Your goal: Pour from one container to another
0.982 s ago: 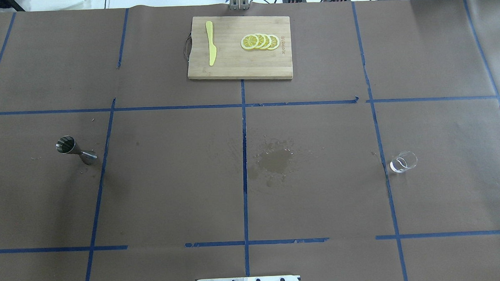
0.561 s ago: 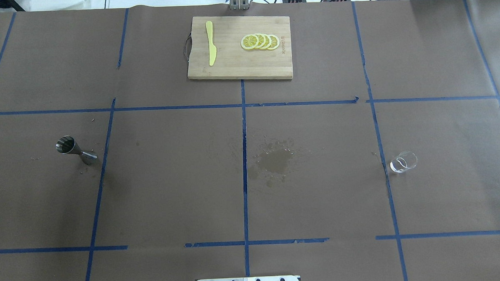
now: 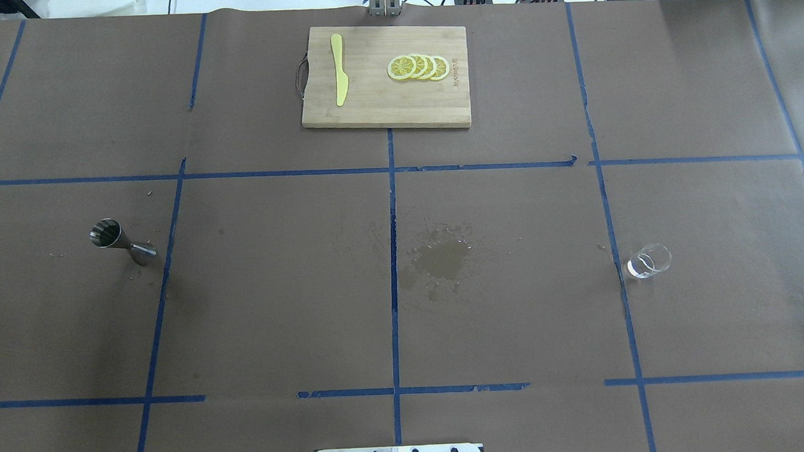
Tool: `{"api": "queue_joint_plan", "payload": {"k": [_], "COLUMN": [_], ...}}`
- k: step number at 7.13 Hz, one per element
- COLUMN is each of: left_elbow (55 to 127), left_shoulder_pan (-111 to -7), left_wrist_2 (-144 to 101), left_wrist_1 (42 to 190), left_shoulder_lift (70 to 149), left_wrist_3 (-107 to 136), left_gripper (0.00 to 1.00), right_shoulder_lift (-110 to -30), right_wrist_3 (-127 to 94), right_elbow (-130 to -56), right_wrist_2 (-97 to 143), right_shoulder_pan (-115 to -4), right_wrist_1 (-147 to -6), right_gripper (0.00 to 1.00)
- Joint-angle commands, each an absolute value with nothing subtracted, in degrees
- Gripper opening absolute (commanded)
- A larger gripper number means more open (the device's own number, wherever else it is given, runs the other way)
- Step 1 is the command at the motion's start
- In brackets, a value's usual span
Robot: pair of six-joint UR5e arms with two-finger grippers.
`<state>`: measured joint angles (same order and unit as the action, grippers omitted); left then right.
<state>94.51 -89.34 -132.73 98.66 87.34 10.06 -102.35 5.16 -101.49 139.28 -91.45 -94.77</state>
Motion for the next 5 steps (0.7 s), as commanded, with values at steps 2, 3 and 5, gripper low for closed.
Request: {"api": "queue_joint_plan", "payload": {"k": [2, 3, 5], "left_elbow": [94.2, 94.3, 94.4], "left_shoulder_pan": [-89.3, -89.4, -89.3], "left_wrist_2": [-132.7, -132.7, -132.7], "left_wrist_1": [99.1, 99.1, 99.1], "left_shoulder_lift": [87.3, 87.3, 87.3], "left_wrist_3": [10.1, 10.1, 9.9], "left_gripper": [1.0, 1.0, 1.0], "right_shoulder_lift": [-101.9, -102.0, -102.0], "right_wrist_3": [-6.5, -13.6, -15.2], "right_elbow": [-101.1, -100.6, -100.8], "right_wrist_2": [139.0, 138.9, 139.3], "right_shoulder_pan": [-91.5, -91.4, -90.6], "right_wrist_1": [-87.4, -81.5, -77.3], "right_gripper": [1.0, 1.0, 1.0]}}
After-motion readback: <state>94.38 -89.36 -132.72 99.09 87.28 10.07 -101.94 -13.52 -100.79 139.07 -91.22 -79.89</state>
